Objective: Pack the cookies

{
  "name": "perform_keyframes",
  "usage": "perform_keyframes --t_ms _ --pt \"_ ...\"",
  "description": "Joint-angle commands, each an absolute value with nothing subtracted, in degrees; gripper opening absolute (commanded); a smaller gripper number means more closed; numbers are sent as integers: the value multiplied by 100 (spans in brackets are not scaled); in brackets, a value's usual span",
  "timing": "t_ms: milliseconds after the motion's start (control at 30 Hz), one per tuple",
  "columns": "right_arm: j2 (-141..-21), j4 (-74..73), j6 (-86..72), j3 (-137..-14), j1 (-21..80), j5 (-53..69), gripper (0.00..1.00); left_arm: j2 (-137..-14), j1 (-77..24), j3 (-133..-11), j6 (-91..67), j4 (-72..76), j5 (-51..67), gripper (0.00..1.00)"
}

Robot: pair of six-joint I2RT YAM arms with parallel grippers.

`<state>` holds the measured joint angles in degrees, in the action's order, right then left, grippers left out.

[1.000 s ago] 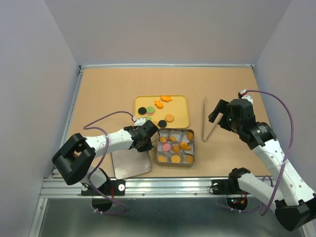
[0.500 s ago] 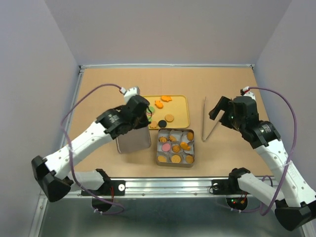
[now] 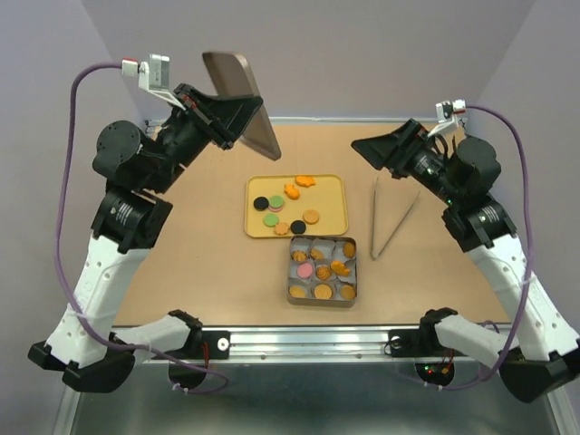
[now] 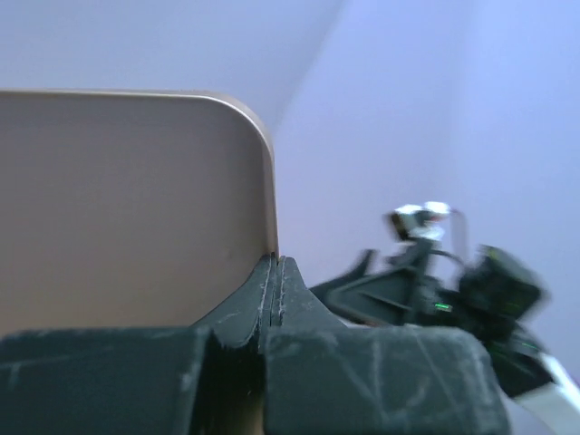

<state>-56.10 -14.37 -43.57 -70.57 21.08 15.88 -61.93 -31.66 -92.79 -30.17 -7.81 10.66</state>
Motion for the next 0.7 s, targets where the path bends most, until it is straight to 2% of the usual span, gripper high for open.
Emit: perform_keyframes --t_ms 0,67,167,200,367,500,567,667 --pt "-6107 1371 -5541 -7199 2066 3239 100 -6521 -2621 -9045 -4092 2390 3855 0" --pt "-6450 2394 -6184 -7146 2004 3733 100 -6757 -2497 -8930 -5313 3405 4665 0" --pt "-7188 5052 -7625 -7093 1872 4517 100 -6987 -2365 -8772 -6694 5717 5141 0" --pt "-7537 5558 -8255 -7075 1837 4596 100 -7048 -2338 -8728 -7037 6174 5211 0" --pt "-8436 7581 -9481 -7207 1793 4904 100 -7566 -2241 -8613 -9244 8985 5396 0" --pt "-9086 9810 -11122 -7224 1530 4572 100 -7752 -2162 -8395 -9966 9797 5256 0" --pt "-9386 10403 -11651 -7295 1433 4457 100 -7769 -2127 -8324 -10151 9975 5177 0" --pt "-9352 10406 -11593 -7312 1415 4587 100 -7761 -2118 -8174 -10195 10054 5116 0"
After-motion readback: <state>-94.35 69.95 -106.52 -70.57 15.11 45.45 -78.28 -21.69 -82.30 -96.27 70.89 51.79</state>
